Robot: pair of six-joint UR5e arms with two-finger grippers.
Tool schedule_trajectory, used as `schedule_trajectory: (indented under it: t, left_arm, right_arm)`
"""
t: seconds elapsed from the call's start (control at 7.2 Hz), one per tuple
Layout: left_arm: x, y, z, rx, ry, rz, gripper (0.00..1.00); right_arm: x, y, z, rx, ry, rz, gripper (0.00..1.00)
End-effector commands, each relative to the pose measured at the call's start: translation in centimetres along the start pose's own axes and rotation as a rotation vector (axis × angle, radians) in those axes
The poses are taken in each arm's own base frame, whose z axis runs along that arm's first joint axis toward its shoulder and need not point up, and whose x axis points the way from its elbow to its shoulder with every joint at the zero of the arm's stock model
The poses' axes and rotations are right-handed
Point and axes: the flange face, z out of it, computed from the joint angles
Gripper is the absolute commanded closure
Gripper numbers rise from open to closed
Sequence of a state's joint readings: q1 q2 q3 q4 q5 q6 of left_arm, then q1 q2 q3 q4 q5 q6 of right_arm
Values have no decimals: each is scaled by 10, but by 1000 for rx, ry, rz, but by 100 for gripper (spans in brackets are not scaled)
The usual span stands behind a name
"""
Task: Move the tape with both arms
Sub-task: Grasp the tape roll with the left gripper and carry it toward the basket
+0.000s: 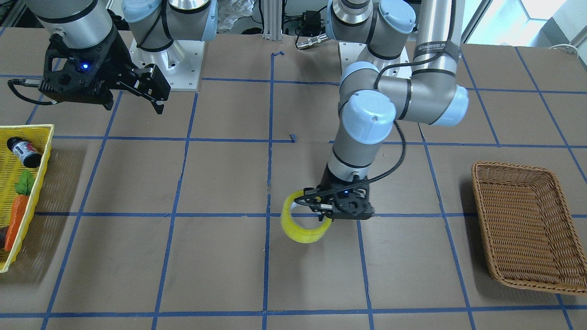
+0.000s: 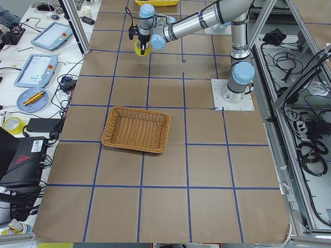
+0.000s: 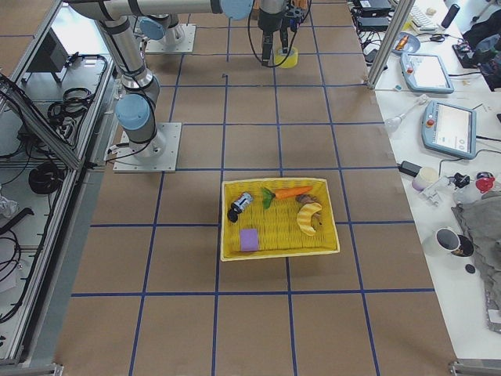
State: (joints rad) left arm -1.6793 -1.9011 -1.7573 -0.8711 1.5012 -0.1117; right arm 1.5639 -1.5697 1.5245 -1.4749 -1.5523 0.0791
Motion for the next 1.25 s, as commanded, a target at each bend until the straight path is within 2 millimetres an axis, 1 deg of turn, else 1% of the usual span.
schedule_trajectory:
  t: [0.0, 0.14, 0.28, 0.42, 0.56, 0.69, 0.83, 0.97, 1.11]
  left_arm:
    - [-114, -15, -49, -25, -35, 37, 99]
    - [-179, -18, -61, -34, -50, 56, 99]
    - [-244, -16, -73, -72, -48, 71, 99]
    - [-310, -16, -76, -85, -40, 146, 99]
    - [-352, -10, -83, -82, -56, 191, 99]
    - [-380, -10, -90, -72, -75, 252, 99]
    - [-431, -1, -89, -88, -85, 324, 99]
    - [-492, 11, -85, -80, -88, 359, 99]
    - [-520, 13, -63, -92, -77, 379, 99]
  right_arm:
    - [-1, 3, -2, 3, -3, -3, 0]
    - [0, 1, 0, 11, -2, 0, 0]
    - [-1, 1, -2, 15, -3, 6, 0]
    - [-1, 2, -5, 20, -3, 9, 0]
    - [-1, 5, -9, 27, -8, 10, 0]
    - [-1, 8, -11, 34, -4, 9, 0]
    - [-1, 8, -13, 36, -6, 7, 0]
    - [-1, 10, -18, 47, -4, 7, 0]
    - [-2, 12, -17, 47, -11, 5, 0]
